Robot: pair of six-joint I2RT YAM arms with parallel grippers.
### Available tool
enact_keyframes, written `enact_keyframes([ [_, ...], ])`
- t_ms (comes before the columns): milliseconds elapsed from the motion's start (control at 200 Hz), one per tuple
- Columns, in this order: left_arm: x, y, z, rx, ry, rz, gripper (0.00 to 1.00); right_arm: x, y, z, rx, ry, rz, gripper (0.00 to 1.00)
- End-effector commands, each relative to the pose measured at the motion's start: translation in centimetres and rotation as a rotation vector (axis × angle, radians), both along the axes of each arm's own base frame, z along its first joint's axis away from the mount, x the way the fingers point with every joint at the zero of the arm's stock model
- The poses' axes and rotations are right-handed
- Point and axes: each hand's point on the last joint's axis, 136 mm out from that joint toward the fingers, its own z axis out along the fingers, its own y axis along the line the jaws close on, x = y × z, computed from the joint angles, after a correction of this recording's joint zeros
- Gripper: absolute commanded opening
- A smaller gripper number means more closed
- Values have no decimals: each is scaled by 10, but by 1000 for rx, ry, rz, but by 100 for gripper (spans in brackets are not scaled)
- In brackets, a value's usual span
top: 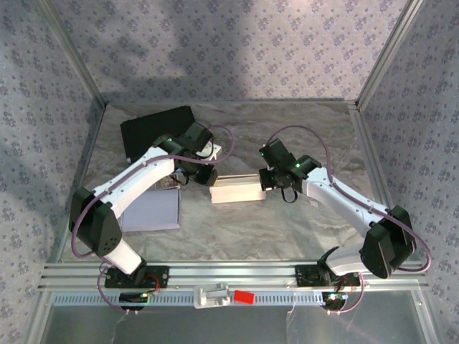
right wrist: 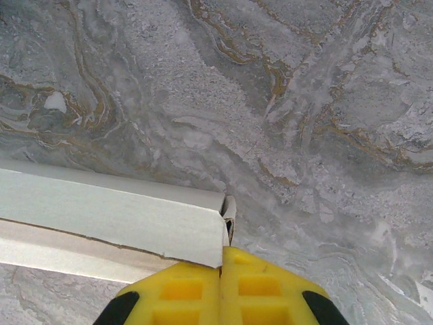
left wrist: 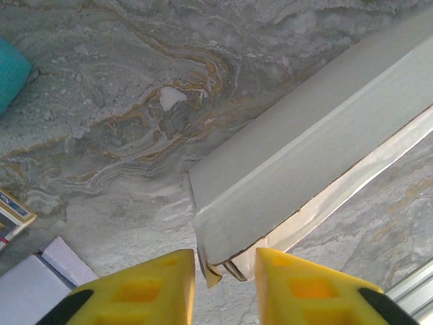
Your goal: Fold the paper box
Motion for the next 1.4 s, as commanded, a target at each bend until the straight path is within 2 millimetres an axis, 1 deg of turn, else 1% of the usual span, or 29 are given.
enact_keyframes([
  [0,1,0,10,4,-16,-1,32,-14,-6,-21,-48,94,15,0],
  [155,0,0,4,21,-2,-16,28,-14,-5,-19,-44,91,15,0],
  [265,3,-3,4,10,-9,-19,24,-15,-6,-20,-47,94,15,0],
  [325,2,-4,2,11,3,-23,21,-14,-6,-19,-46,92,14,0],
  [415,1,-3,-3,23,17,-23,19,-14,-6,-18,-45,90,14,0],
  [620,2,-1,2,21,-4,-14,14,-14,-5,-19,-43,92,16,0],
  [780,0,-4,3,6,33,7,4,-14,-6,-20,-45,93,14,0],
  [874,-2,-4,4,4,60,36,1,-14,-5,-21,-46,94,14,0],
  [1039,-5,-3,7,7,101,68,0,-14,-5,-20,-47,91,12,0],
  [1254,-8,-4,14,-55,206,145,0,-13,-3,-20,-48,93,10,0],
  [1394,-10,-8,15,-90,272,190,0,-13,-2,-22,-51,97,9,0],
])
